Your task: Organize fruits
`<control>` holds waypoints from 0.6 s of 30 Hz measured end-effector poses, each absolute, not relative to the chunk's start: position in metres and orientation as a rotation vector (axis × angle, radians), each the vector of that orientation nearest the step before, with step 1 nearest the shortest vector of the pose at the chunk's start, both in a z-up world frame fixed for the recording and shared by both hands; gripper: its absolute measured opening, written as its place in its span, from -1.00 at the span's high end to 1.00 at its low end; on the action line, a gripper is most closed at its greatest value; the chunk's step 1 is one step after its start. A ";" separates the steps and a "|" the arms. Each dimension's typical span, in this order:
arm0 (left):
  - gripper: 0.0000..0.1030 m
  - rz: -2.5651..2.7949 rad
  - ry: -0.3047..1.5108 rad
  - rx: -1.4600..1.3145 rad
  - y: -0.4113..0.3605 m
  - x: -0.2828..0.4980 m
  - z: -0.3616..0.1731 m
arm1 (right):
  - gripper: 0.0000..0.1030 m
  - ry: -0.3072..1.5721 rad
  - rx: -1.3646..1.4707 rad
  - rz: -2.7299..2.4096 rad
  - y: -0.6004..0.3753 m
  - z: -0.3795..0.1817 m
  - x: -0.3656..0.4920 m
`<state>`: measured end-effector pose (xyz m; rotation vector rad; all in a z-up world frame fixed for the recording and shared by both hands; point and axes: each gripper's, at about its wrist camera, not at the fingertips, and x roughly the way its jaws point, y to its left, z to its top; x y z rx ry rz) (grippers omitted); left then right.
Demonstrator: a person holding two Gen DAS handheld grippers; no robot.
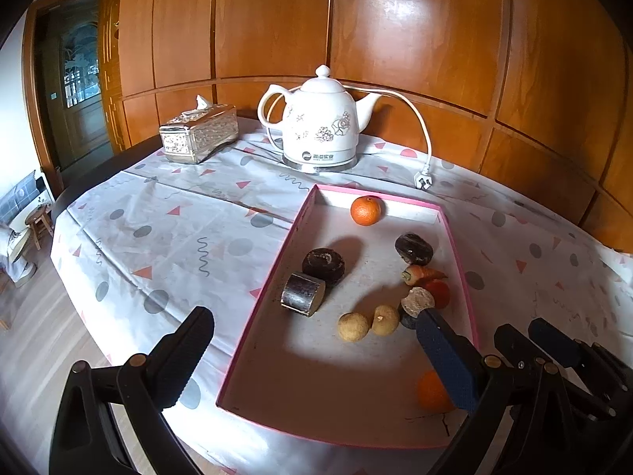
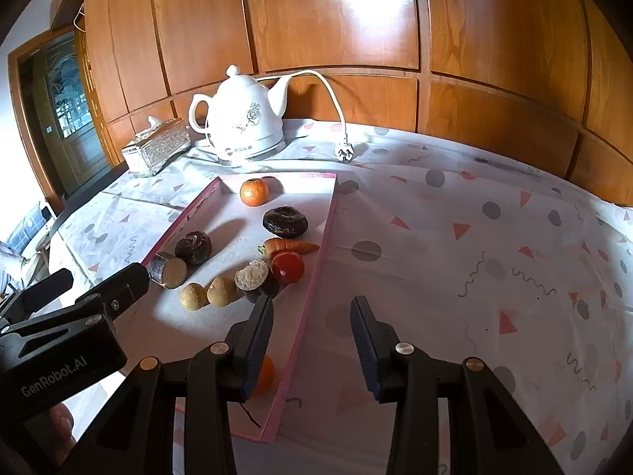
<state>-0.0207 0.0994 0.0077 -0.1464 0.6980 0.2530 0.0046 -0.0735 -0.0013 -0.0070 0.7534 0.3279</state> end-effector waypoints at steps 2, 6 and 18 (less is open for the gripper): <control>-0.99 0.255 0.687 -0.149 0.100 -0.023 0.009 | 0.20 0.756 -0.007 0.330 -0.073 -0.002 0.004; -0.99 0.257 0.683 -0.157 0.100 -0.024 0.010 | 0.20 0.761 -0.007 0.335 -0.072 -0.002 0.004; -0.99 0.248 0.690 -0.157 0.100 -0.025 0.012 | 0.20 0.762 -0.017 0.350 -0.069 -0.004 0.002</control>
